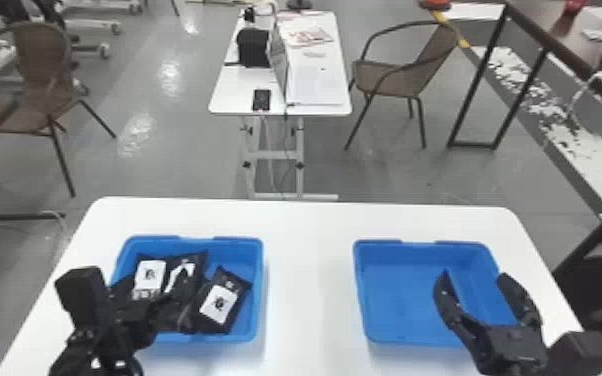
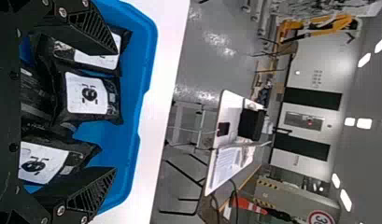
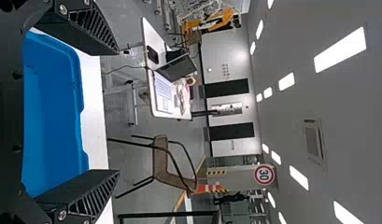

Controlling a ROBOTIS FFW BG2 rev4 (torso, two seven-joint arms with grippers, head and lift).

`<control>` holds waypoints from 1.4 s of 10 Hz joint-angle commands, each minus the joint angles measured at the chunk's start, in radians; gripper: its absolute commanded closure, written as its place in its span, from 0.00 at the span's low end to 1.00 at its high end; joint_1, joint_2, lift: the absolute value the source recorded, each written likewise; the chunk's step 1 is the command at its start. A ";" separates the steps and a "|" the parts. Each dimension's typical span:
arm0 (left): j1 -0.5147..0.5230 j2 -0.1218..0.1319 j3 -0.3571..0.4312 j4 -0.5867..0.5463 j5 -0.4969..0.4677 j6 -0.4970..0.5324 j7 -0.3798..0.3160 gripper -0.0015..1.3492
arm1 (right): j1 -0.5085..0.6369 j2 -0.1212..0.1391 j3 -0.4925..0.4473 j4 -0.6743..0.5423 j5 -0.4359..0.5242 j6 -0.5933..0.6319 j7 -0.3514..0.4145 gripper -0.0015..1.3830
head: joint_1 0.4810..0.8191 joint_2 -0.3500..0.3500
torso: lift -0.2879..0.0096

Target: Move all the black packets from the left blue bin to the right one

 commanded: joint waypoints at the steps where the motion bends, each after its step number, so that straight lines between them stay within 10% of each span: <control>1: -0.073 0.009 0.002 0.090 0.007 0.046 -0.003 0.11 | 0.001 0.004 0.003 0.004 -0.006 0.000 0.000 0.08 | 0.63 0.47 | 0.97; 7: -0.329 -0.006 0.030 0.450 -0.045 0.181 -0.111 0.11 | -0.019 0.004 0.030 0.032 -0.036 0.000 0.002 0.08 | 0.63 0.49 | 0.97; 10: -0.461 0.025 0.008 0.674 -0.059 0.195 -0.160 0.13 | -0.024 0.004 0.030 0.041 -0.051 0.000 0.014 0.08 | 0.63 0.50 | 0.97; 14: -0.516 0.042 -0.010 0.731 -0.079 0.128 -0.256 0.70 | -0.031 0.004 0.030 0.047 -0.054 0.003 0.026 0.08 | 0.63 0.52 | 0.97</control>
